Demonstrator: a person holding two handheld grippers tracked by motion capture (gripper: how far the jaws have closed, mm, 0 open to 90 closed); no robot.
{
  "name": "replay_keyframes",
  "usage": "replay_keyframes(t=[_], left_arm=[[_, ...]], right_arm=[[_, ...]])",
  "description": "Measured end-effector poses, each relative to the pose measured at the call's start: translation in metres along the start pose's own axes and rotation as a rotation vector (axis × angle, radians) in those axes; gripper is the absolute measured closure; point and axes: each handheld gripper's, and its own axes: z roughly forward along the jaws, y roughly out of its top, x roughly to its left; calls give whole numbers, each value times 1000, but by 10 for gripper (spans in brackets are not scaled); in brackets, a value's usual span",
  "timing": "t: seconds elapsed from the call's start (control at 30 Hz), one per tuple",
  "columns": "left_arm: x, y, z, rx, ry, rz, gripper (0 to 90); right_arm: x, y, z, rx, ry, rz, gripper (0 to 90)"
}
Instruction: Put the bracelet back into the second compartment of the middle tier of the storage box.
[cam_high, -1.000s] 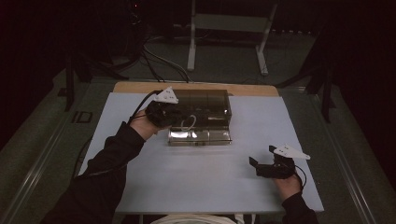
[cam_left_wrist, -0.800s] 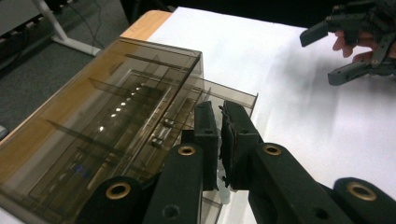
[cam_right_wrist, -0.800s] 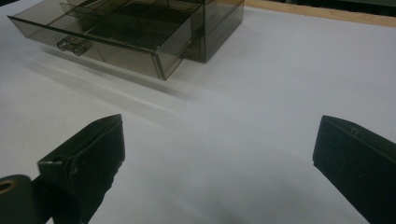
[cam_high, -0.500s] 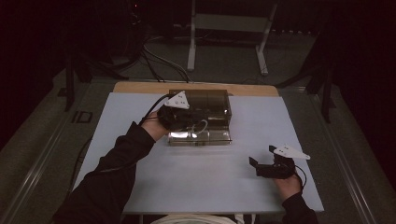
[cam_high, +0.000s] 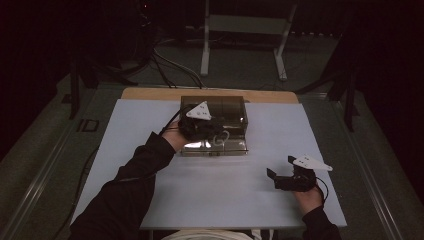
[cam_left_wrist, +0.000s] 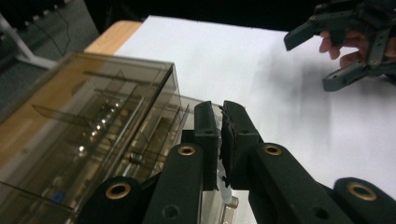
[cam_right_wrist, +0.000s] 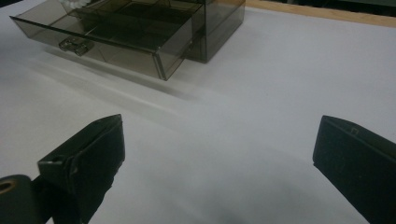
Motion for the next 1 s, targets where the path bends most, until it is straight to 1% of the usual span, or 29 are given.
replay_keyframes(t=[0.13,0.33,0.4,0.47,0.53,0.6,0.63,0.67,0.73,0.77,0.9,1.0], left_arm=[[2,-7,3,4,6,-17,871],[4,-16,5,15,-5,-47,871],[5,-19,6,13,4,-53,871],[6,-22,7,6,2,-64,872],[7,-25,9,17,7,-68,871],[8,-29,11,15,1,-84,871],[8,-30,13,21,8,-85,871],[9,-32,14,27,5,-93,871],[11,-35,18,54,18,-107,871],[13,-36,19,60,15,-118,871],[19,-42,22,56,20,-158,871],[21,-45,24,68,39,-160,870]], right_arm=[[0,0,0,0,2,3,19],[1,0,0,2,4,-2,19],[1,0,0,4,3,-3,19],[1,0,0,5,2,-2,19],[1,0,1,7,1,-2,19],[1,0,0,5,2,-2,19],[1,0,1,7,2,-2,19],[1,0,1,7,3,-2,19],[1,0,1,7,3,-2,19],[1,0,1,7,2,-2,19],[1,0,1,9,4,-3,19],[1,0,1,10,4,-4,19]])
